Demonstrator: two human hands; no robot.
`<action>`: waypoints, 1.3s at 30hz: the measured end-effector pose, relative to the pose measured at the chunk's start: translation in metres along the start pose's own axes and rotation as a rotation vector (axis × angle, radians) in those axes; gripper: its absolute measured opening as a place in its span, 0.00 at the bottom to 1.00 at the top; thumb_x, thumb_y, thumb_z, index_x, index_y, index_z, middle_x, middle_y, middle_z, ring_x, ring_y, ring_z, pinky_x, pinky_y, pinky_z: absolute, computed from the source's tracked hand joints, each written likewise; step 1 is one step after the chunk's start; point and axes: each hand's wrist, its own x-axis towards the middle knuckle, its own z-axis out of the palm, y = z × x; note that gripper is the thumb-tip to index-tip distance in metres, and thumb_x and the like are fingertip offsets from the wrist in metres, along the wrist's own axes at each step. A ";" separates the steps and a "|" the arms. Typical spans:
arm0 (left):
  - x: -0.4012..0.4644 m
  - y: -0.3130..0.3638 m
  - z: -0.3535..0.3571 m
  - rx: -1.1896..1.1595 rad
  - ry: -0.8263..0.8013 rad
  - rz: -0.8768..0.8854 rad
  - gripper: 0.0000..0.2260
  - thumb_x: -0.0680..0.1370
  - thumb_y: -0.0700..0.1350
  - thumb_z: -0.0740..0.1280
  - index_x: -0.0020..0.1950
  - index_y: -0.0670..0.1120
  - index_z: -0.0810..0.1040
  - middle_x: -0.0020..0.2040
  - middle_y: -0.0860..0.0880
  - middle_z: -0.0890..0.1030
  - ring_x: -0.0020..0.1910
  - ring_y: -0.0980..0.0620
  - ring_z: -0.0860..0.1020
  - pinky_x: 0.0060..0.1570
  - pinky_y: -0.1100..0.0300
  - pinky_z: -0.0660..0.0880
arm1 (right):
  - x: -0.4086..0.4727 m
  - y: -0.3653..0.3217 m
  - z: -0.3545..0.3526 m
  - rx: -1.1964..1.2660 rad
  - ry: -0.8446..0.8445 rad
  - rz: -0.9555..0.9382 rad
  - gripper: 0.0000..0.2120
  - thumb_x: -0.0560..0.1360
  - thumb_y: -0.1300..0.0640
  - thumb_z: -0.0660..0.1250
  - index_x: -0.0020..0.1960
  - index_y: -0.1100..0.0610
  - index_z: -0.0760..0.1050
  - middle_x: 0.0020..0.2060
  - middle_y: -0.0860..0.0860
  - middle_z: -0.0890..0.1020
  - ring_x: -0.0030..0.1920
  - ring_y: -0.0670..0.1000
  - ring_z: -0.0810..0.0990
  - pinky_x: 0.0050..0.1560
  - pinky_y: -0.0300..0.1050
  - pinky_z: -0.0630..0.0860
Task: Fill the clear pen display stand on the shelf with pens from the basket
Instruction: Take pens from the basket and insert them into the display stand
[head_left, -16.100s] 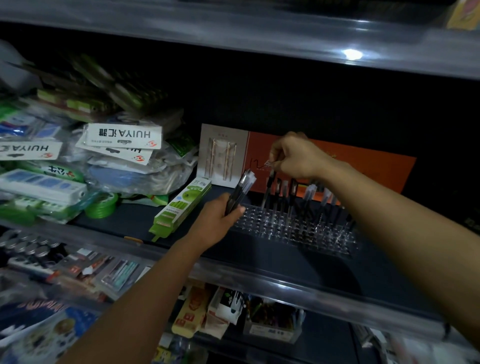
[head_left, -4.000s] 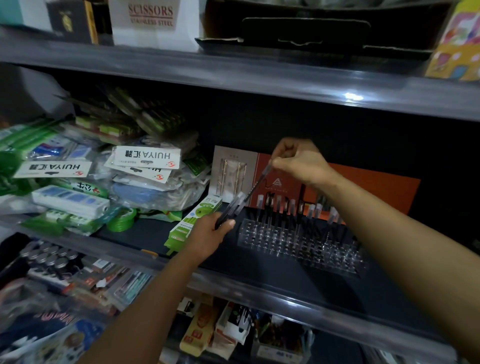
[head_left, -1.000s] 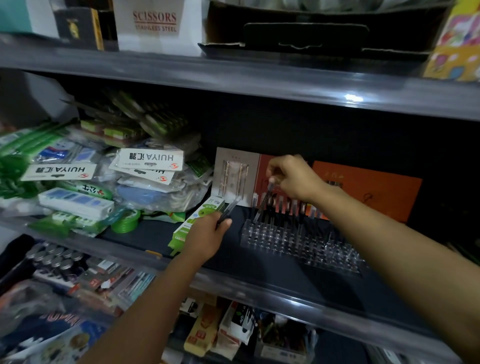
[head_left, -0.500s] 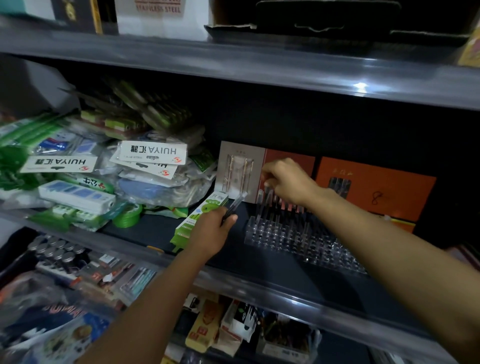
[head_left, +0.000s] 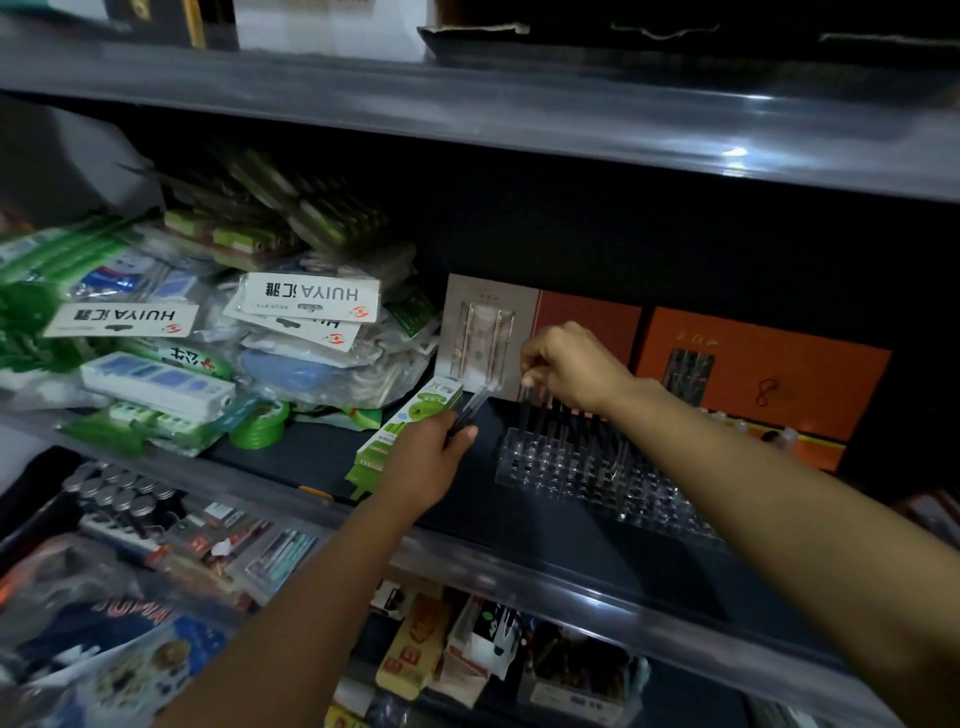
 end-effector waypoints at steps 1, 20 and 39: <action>0.000 0.000 0.000 -0.001 0.002 0.001 0.14 0.79 0.49 0.62 0.48 0.37 0.76 0.41 0.39 0.81 0.42 0.41 0.78 0.43 0.49 0.75 | 0.000 -0.001 -0.001 0.005 0.000 0.002 0.05 0.73 0.64 0.71 0.39 0.59 0.79 0.38 0.50 0.80 0.40 0.48 0.80 0.40 0.45 0.76; 0.001 0.004 0.001 -0.040 -0.033 -0.001 0.13 0.79 0.50 0.62 0.48 0.41 0.76 0.42 0.41 0.81 0.42 0.43 0.79 0.44 0.50 0.75 | -0.010 -0.004 -0.011 0.225 0.014 -0.026 0.11 0.73 0.63 0.72 0.55 0.57 0.81 0.46 0.47 0.81 0.46 0.43 0.79 0.52 0.40 0.77; -0.007 0.056 0.006 -0.150 -0.122 0.074 0.12 0.79 0.48 0.63 0.35 0.50 0.70 0.30 0.47 0.74 0.32 0.46 0.74 0.39 0.49 0.73 | -0.068 -0.006 -0.072 0.529 0.063 0.072 0.01 0.72 0.64 0.69 0.42 0.61 0.79 0.31 0.51 0.78 0.33 0.52 0.74 0.36 0.49 0.71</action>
